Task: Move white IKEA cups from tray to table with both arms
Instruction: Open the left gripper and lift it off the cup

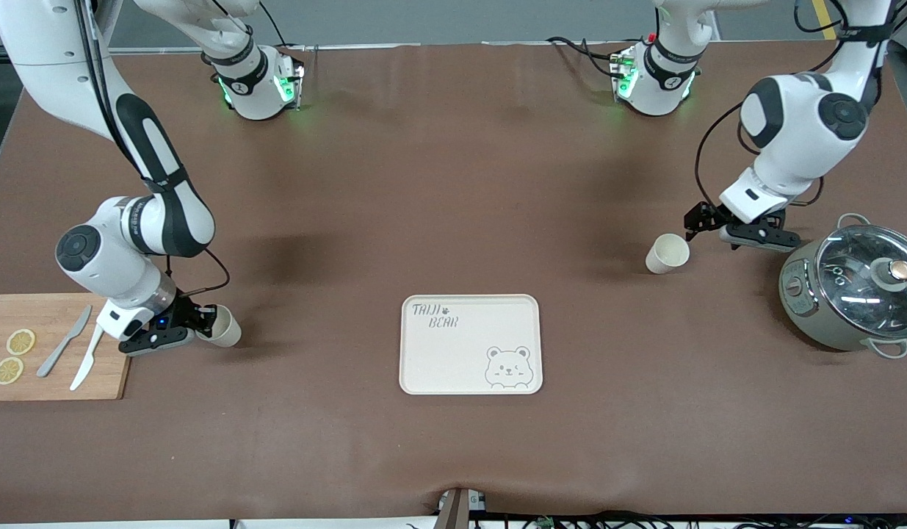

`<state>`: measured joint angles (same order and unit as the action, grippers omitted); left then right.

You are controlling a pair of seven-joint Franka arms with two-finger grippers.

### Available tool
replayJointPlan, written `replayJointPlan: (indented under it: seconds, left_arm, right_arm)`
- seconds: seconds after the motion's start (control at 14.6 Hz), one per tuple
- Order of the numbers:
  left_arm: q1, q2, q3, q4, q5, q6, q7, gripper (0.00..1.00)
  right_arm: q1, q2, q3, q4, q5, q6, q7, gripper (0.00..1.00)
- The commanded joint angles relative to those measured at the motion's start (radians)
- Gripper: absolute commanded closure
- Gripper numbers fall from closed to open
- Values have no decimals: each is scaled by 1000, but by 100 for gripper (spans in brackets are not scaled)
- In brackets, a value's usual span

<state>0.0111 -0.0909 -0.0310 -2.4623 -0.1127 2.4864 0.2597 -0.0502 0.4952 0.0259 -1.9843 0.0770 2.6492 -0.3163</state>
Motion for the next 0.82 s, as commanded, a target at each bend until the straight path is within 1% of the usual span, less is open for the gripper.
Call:
replayJointPlan:
  seconds: [0.0, 0.14, 0.41, 0.48, 0.62, 0.75]
  left_arm:
    - [7, -35, -3, 109, -28, -197, -26, 0]
    - [7, -41, -6, 179, -28, -280, -59, 0]
    - [-14, -35, -20, 296, -24, -325, -172, 0]
    - [-29, -32, -20, 322, -21, -325, -190, 0]
    - [-57, -26, -20, 368, -18, -358, -218, 0]
    - [-100, 2, -18, 437, 11, -437, -262, 0]
  right_arm:
    - [1, 17, 2, -2, 17, 43, -17, 100]
    - [3, 22, 2, -2, 17, 46, -17, 100]
    - [3, 23, 2, -1, 17, 46, -17, 100]
    - [7, 23, 2, 2, 17, 45, -17, 91]
    - [10, 23, 2, 9, 17, 43, -15, 58]
    - [10, 23, 2, 15, 17, 37, -15, 28]
